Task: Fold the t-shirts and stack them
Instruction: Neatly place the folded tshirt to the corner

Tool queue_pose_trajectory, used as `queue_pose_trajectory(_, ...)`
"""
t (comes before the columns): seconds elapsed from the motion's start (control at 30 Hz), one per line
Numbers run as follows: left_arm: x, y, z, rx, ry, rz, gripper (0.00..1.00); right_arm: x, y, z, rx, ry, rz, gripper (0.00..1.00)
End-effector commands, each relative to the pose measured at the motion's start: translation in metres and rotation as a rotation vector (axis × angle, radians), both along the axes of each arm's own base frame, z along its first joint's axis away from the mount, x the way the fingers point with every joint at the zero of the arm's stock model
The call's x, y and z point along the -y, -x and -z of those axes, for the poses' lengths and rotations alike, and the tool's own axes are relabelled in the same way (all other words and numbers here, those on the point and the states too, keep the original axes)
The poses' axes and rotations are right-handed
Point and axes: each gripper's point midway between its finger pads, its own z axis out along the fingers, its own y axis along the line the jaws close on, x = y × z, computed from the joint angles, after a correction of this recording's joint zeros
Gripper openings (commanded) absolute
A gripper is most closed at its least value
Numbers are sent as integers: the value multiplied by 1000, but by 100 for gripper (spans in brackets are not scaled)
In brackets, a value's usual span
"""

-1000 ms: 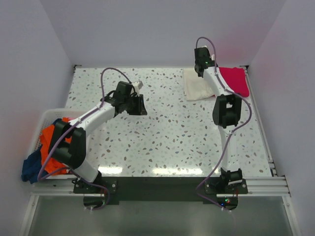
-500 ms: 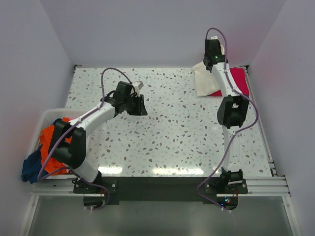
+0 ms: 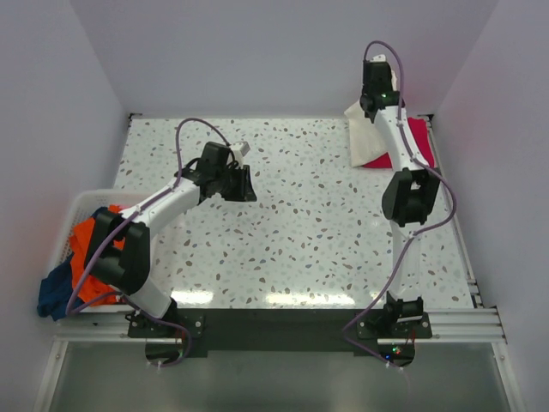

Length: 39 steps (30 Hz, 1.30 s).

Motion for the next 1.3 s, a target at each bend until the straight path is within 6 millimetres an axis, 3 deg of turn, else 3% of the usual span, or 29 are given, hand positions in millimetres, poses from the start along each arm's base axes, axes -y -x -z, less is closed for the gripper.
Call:
queue_pose_trajectory(0.0, 2, -5, 0, 28, 21, 24, 34, 15, 17, -93, 180, 3, 12, 0)
queue_pose_trajectory(0.13, 3, -4, 1, 26, 22, 26, 34, 20, 21, -99, 186, -2, 13, 0)
queue_pose_trajectory(0.43, 4, -3, 3, 17, 28, 32, 34, 31, 20, -85, 161, -19, 7, 0)
queue_pose_trajectory(0.73, 5, -3, 8, 1, 32, 37, 34, 54, 2, -31, 105, -74, 3, 0)
queue_pose_trajectory(0.77, 5, -3, 10, -3, 30, 37, 34, 68, -1, -27, 112, -85, 15, 0)
queue_pose_trajectory(0.93, 6, -1, 14, -16, 33, 41, 33, 92, -16, 13, 97, -95, 51, 0)
queue_pose_trajectory(1.0, 7, -1, 14, -17, 39, 44, 33, 105, -21, 16, 122, -103, 82, 0)
queue_pose_trajectory(1.03, 8, 0, 15, -21, 42, 48, 33, 108, -25, 28, 113, -110, 86, 0)
queue_pose_trajectory(1.13, 10, 1, 13, -20, 53, 57, 35, 116, -29, 31, 142, -113, 123, 28)
queue_pose_trajectory(1.17, 10, 1, 12, -16, 56, 59, 36, 117, -30, 31, 151, -108, 139, 63)
queue_pose_trajectory(1.27, 10, 2, 8, -5, 65, 57, 40, 118, -27, 17, 184, -129, 159, 93)
